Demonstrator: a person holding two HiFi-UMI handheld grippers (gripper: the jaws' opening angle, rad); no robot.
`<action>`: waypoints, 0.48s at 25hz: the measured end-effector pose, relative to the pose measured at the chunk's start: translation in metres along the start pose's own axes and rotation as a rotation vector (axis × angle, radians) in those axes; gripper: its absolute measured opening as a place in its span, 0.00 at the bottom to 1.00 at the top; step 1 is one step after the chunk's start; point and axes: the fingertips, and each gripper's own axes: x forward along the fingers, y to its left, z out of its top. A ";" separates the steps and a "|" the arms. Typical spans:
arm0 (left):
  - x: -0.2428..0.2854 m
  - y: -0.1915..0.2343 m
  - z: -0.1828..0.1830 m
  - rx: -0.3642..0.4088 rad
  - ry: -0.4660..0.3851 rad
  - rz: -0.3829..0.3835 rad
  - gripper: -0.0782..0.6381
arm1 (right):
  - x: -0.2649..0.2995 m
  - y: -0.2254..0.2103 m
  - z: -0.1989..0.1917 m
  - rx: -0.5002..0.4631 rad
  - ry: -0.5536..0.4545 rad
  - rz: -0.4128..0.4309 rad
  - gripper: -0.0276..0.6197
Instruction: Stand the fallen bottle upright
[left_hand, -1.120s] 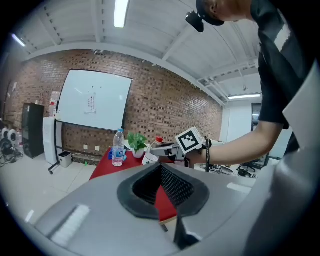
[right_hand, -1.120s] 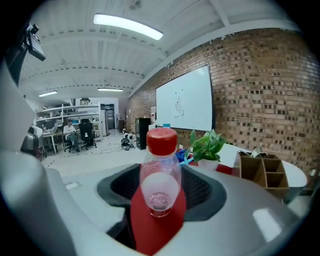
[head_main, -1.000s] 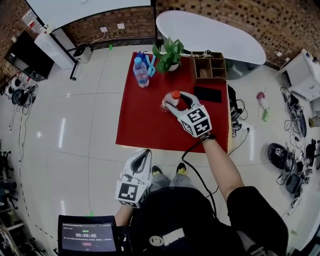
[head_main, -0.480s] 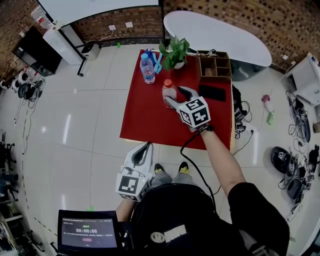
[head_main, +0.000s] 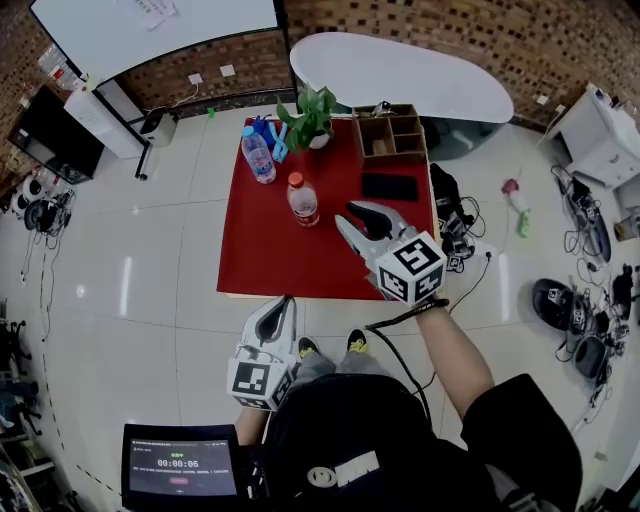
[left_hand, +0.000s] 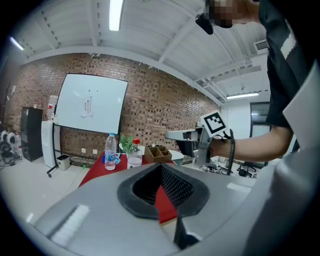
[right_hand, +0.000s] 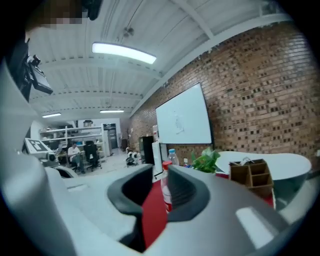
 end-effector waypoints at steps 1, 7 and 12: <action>0.003 -0.006 0.000 0.004 0.002 -0.005 0.12 | -0.016 0.003 -0.005 0.018 -0.012 -0.013 0.06; 0.021 -0.037 0.000 0.020 0.020 -0.002 0.12 | -0.068 0.024 -0.078 0.112 0.062 0.065 0.05; 0.015 -0.046 -0.004 0.011 0.018 0.026 0.12 | -0.081 0.055 -0.092 0.120 0.068 0.157 0.05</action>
